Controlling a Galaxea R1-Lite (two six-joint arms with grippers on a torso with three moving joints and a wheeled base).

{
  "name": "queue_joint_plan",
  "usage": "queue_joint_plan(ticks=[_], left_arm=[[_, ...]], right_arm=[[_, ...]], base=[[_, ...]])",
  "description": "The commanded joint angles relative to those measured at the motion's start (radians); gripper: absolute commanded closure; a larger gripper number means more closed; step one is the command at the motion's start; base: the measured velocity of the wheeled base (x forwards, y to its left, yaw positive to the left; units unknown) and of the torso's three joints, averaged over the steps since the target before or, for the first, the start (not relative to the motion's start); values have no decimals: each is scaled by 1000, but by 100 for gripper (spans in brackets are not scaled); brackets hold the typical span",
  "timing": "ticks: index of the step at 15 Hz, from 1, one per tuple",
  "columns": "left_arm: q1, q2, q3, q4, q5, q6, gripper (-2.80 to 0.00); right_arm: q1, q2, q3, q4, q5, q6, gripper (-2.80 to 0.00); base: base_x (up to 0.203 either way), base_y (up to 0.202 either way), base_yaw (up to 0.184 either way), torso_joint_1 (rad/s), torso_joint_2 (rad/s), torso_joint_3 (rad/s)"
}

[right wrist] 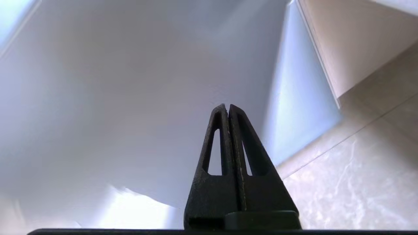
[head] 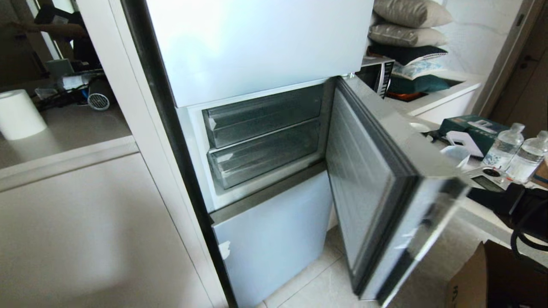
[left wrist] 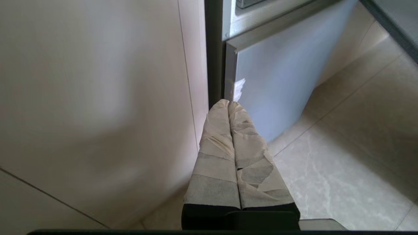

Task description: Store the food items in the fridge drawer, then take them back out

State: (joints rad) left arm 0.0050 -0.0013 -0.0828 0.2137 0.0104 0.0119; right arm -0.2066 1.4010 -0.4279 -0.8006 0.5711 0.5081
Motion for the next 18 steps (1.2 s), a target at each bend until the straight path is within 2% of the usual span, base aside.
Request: queue_joint_plan(ticks=[1,5,9,12,14,18], left_arm=[[0,1,0,1,0,0,0],[0,1,0,1,0,0,0],[0,1,0,1,0,0,0],[0,1,0,1,0,0,0],[0,1,0,1,0,0,0],[0,1,0,1,0,0,0]], right_arm=[[41,-57,32,9,3,-1,0],[111,-91,57,11,-7,-4,0],[192,-80,0,68,-42,-7,0],[384,19,-99,166,-185,-47,0],[473,161,-140,122,-273,-119,0],[576,469,-288,-95,-321,-193,0]], base=[[0,0,0,0,0,0],[0,0,0,0,0,0],[0,0,0,0,0,0],[0,0,0,0,0,0],[0,0,0,0,0,0],[0,0,0,0,0,0]])
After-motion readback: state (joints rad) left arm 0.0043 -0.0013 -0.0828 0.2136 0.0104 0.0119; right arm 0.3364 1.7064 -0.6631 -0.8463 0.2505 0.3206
